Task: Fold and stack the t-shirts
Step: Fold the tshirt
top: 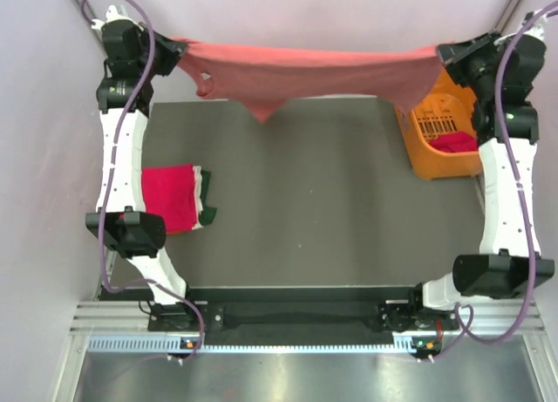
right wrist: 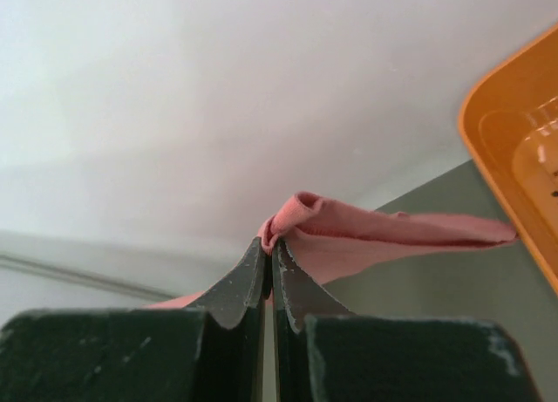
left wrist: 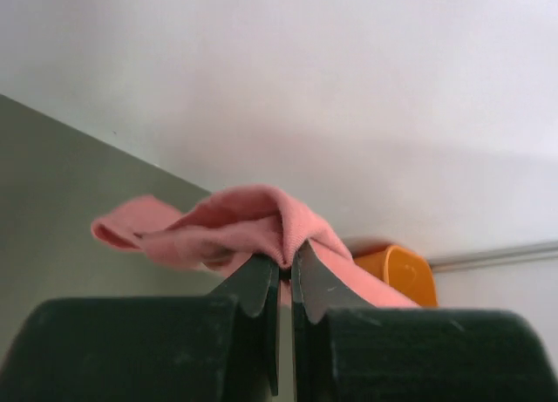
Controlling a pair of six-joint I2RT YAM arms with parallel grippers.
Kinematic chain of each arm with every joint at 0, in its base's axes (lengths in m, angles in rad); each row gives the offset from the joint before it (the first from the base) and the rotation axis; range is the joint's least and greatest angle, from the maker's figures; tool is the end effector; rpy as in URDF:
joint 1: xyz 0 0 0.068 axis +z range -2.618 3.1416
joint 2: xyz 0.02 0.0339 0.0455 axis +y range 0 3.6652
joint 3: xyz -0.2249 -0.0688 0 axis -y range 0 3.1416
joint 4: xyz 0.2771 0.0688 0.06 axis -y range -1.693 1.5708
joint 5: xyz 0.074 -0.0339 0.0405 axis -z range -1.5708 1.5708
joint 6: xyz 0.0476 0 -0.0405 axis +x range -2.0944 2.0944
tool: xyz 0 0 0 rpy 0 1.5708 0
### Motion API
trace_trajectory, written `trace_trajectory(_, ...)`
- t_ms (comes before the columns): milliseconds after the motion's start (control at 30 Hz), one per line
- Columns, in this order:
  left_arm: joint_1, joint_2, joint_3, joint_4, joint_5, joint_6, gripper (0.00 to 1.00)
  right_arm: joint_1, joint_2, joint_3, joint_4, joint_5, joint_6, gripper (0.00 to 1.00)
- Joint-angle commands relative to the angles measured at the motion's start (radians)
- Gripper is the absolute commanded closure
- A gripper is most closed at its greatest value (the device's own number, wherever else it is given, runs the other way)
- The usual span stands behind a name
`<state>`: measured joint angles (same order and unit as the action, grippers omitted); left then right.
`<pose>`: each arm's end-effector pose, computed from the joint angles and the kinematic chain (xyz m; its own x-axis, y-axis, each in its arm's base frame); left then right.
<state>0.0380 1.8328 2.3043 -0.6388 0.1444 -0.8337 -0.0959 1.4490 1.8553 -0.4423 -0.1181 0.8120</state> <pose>0.4172 0.0090 0.4899 -0.1890 -0.7404 -0.6450 -0.0532 0.6636 -0.7462 0.3436 -0.0274 0.4970 -0.0407 0.7279 -0.6845 0.0108 0.6854 0.7281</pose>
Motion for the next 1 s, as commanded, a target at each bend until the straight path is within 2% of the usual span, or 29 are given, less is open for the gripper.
trace_trajectory(0,0.011,-0.05,-0.231,0.273,0.09,0.027,1.0,-0.021,0.068,-0.111,0.089,-0.152,0.048,1.0)
trace_trajectory(33,0.011,-0.076,-0.35,0.324,0.099,0.028,1.0,-0.024,0.073,-0.157,0.111,-0.185,0.056,1.0)
trace_trajectory(200,-0.01,-0.162,-0.644,0.45,0.118,0.068,1.0,-0.025,0.031,-0.474,0.276,-0.203,0.056,1.0)
trace_trajectory(233,-0.009,-0.218,-0.775,0.471,0.103,0.068,1.0,-0.024,0.022,-0.511,0.286,-0.196,0.047,1.0)
trace_trajectory(400,-0.009,-0.389,-1.135,0.528,0.034,0.067,1.0,-0.025,-0.047,-0.757,0.318,-0.183,-0.01,1.0)
trace_trajectory(567,-0.02,-0.544,-1.36,0.527,0.093,0.08,1.0,-0.028,-0.145,-0.968,0.315,-0.124,-0.076,1.0)
trace_trajectory(700,-0.023,-0.665,-1.546,0.502,0.087,0.111,1.0,-0.037,-0.246,-1.113,0.283,-0.066,-0.128,1.0)
trace_trajectory(800,-0.023,-0.743,-1.609,0.456,0.08,0.146,1.0,-0.071,-0.35,-1.208,0.225,-0.012,-0.177,1.0)
trace_trajectory(967,-0.023,-0.854,-1.651,0.285,0.078,0.191,1.0,-0.133,-0.528,-1.318,0.105,0.093,-0.215,1.0)
